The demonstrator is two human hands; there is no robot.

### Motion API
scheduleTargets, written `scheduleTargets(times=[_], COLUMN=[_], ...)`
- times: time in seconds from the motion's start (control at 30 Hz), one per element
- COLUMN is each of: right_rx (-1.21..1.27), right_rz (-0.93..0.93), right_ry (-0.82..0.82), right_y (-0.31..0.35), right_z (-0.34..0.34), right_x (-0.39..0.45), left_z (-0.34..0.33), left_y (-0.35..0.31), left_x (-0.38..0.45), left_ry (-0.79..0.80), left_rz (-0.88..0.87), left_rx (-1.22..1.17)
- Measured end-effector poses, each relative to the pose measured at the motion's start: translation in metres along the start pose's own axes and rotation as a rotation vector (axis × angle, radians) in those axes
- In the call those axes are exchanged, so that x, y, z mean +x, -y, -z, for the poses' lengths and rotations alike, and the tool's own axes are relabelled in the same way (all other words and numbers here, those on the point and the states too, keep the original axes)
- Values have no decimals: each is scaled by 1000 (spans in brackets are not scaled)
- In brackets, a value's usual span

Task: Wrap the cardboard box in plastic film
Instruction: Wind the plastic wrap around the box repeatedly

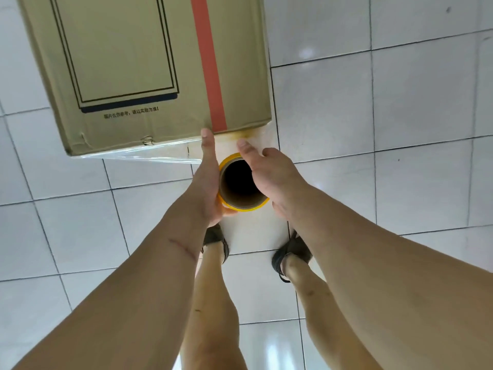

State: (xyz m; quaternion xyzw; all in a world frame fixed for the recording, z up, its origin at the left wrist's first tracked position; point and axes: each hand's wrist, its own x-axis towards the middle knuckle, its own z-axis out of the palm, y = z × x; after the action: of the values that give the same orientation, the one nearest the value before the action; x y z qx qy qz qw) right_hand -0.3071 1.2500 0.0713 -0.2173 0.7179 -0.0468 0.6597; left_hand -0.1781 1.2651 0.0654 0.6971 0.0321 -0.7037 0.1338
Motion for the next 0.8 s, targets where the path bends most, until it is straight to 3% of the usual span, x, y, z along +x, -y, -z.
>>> scheduleTargets(times=[0.1,0.17,0.3,0.47,0.57,0.7,0.8], right_rx=[115,147,32,45,113,-92,-133], right_rz=[-15,20,44,12,12,68,104], right_ry=[103,112,39,62,76,-7,-51], right_y=[-13,-16,-5,-12,-15,4,9], right_z=[7,9,23,34,33,46,61], right_x=[-4,-3,1,4,7,7,7], left_z=[-14,-20,-29,-38,-43,-56,-64], left_y=[-6,-11,-4,-8,-10,2,7], left_x=[0,-3,-6,5,3,3,19], left_ry=[-214,-148,42,-70,-13,44,-81], left_rz=[-169,-192,-42,-54,-45,3,-23], left_rx=[28,-8,-67,2,-15,-133,-124])
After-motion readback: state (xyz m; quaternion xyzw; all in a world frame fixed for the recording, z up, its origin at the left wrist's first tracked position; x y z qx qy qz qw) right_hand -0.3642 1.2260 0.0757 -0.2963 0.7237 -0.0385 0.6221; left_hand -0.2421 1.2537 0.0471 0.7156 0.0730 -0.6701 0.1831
